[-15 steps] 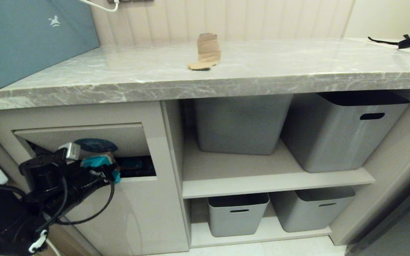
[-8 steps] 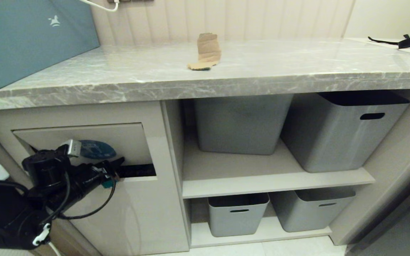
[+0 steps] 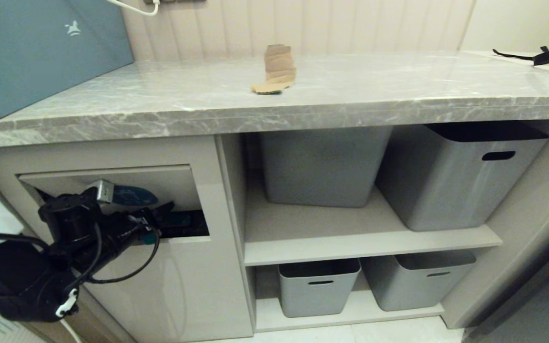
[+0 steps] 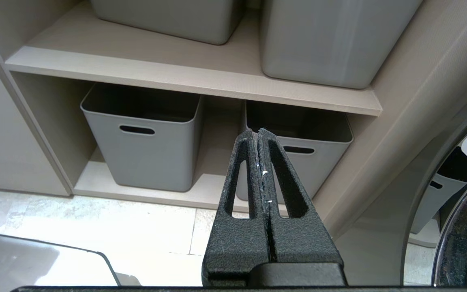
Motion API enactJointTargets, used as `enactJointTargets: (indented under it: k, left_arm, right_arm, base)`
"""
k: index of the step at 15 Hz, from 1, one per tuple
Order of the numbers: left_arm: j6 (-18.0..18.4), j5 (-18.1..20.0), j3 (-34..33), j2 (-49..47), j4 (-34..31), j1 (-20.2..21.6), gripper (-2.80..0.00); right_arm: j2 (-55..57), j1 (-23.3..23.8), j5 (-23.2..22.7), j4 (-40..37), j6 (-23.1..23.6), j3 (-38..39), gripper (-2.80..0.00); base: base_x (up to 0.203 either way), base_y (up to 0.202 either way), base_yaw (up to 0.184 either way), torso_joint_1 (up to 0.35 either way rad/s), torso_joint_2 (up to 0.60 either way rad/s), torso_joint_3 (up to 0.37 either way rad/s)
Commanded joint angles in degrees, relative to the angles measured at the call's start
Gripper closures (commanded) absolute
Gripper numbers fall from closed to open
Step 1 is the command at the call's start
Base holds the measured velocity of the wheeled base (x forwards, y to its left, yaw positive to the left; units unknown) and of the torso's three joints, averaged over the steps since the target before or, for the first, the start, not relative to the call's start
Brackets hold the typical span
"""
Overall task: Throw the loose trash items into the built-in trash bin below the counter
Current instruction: Put the garbage in the trash can
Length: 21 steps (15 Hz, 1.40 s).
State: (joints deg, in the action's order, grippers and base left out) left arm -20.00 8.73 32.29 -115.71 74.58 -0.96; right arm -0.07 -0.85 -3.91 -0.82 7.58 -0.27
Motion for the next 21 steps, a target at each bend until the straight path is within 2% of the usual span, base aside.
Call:
enactJointTargets:
  k: [1,5,7,8,10,18,21]
  left_arm:
    - [-0.12,0.01,0.45,-0.78,0.48,-0.18,-2.80]
    - [0.09,-0.01,2.74,-2.21,0.42,-0.70,-2.80]
    - [0.35,-1.96,3.34,-2.86,0.36,-1.79,-2.80]
    - [-0.96,-3.11,3.89,-2.94,0.31,-2.08,-2.80]
    - [-5.87,-5.34,5.10,-3.33,0.30,-2.87,-2.80]
    - [-6.32,-5.64,1.73,-2.69,0.31,-3.08,-2.80]
    - [-6.10,-5.81,-1.92,1.40,1.07,-3.08,-2.80]
  right_arm:
    - [0.07,-0.03,-0.04,-0.01,0.07,0.00,0.00]
    - [0.07,-0.03,-0.04,0.03,0.07,0.00,0.00]
    - [0.07,-0.03,-0.04,0.03,0.07,0.00,0.00]
    - [0.07,-0.03,-0.04,0.03,0.07,0.00,0.00]
    - [0.07,-0.03,-0.04,0.03,0.07,0.00,0.00]
    - [0.07,-0.03,-0.04,0.03,0.07,0.00,0.00]
    - [0.07,-0.03,-0.04,-0.06,0.07,0.00,0.00]
  base:
    - [0.000,0.000,0.000,0.000,0.00,0.000]
    - [0.000,0.000,0.000,0.000,0.00,0.000]
    - [0.000,0.000,0.000,0.000,0.00,0.000]
    - [0.000,0.000,0.000,0.000,0.00,0.000]
    - [0.000,0.000,0.000,0.000,0.00,0.000]
    - [0.000,0.000,0.000,0.000,0.00,0.000]
    - [0.000,0.000,0.000,0.000,0.00,0.000]
